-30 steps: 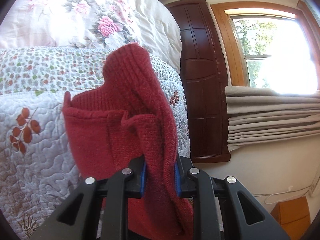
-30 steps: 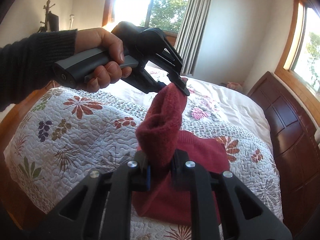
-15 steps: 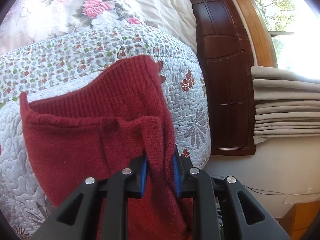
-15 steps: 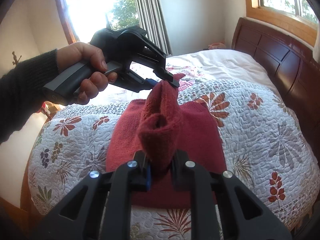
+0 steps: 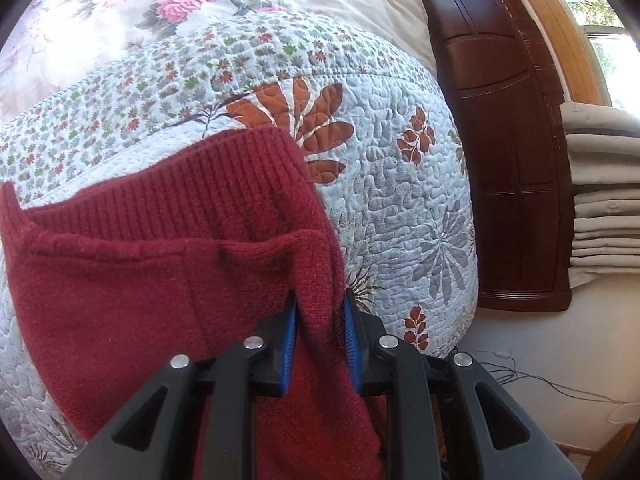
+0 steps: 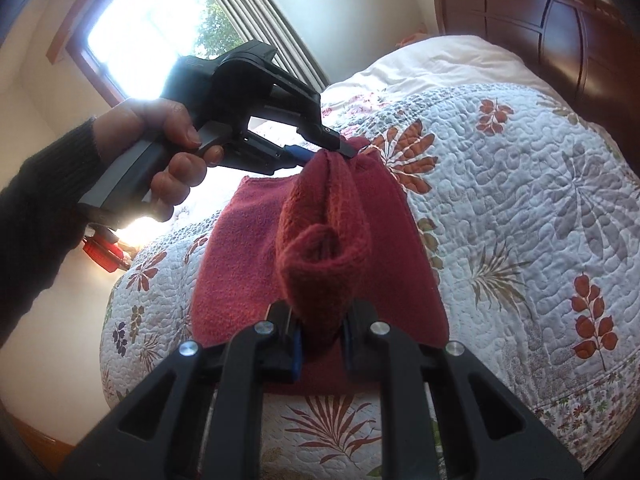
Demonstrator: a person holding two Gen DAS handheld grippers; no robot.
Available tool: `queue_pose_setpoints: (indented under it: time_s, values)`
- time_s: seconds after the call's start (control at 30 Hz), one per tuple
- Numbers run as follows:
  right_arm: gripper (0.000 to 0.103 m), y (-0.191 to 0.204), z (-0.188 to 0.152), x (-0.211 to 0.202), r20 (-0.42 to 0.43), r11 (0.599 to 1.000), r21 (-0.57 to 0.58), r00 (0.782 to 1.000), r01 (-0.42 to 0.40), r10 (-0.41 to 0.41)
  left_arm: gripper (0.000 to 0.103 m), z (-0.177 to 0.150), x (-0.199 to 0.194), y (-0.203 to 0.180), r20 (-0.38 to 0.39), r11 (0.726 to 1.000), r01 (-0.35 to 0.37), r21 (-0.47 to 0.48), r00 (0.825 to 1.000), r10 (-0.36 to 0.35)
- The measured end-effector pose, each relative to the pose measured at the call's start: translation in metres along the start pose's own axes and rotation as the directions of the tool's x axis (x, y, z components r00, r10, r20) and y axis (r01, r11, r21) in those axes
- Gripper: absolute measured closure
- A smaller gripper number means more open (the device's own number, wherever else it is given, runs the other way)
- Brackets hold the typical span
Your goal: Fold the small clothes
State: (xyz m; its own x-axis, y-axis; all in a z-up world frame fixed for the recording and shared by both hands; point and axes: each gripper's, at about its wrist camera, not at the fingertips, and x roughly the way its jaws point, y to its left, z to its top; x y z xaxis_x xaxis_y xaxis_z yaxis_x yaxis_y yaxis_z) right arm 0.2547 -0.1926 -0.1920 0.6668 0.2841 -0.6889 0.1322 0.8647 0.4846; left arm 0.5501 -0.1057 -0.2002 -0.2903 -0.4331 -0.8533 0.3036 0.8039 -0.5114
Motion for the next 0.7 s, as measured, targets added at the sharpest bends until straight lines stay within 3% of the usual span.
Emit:
queue_pose_setpoints:
  time_s: [0.13,0.2,0.23,0.27,0.33,0.43,0.57,0.6,0.63,0.7]
  values:
    - [0.090,-0.029,-0.008,0.010,-0.028,0.994,0.090,0.998,-0.057,0.060,0.078,-0.002,0.011,0.000,0.036,1.000,-0.007,-0.002,0.999,0.007]
    - [0.090,-0.045,-0.014,0.022,-0.056,0.991,0.121,0.996,-0.064,0.071,0.059,-0.003,0.012,-0.001,0.074,0.999,0.040,0.005,0.996,-0.041]
    - [0.090,-0.053,-0.018,0.029,-0.073,0.987,0.139,0.993,-0.081,0.092,0.043,-0.005,0.010,0.000,0.103,0.998,0.067,0.010,0.992,-0.067]
    - [0.089,-0.063,-0.023,0.038,-0.097,0.979,0.168,0.987,-0.112,0.129,0.037,-0.008,0.005,-0.001,0.134,0.996,0.084,0.018,0.987,-0.086]
    - [0.077,-0.084,-0.034,0.053,-0.152,0.958,0.245,0.970,-0.149,0.189,0.033,-0.017,-0.009,0.000,0.188,0.992,0.115,0.044,0.975,-0.121]
    - [0.070,-0.101,-0.036,0.042,-0.156,0.933,0.298,0.954,-0.203,0.257,0.025,-0.043,-0.042,0.008,0.257,0.986,0.145,0.080,0.953,-0.161]
    - [0.069,-0.101,0.002,-0.004,-0.097,0.933,0.210,0.943,-0.293,0.319,0.021,-0.108,-0.081,0.017,0.325,0.975,0.116,0.189,0.930,-0.174]
    - [0.064,-0.099,0.018,-0.007,-0.087,0.933,0.188,0.941,-0.308,0.328,0.021,-0.126,-0.084,0.019,0.335,0.971,0.116,0.210,0.924,-0.183]
    - [0.057,-0.096,0.035,-0.005,-0.086,0.931,0.171,0.937,-0.322,0.340,0.020,-0.143,-0.086,0.021,0.343,0.968,0.115,0.224,0.920,-0.189]
    - [0.051,-0.088,0.070,0.021,-0.133,0.915,0.147,0.909,-0.376,0.395,0.020,-0.170,-0.077,0.029,0.348,0.964,0.127,0.232,0.915,-0.204]
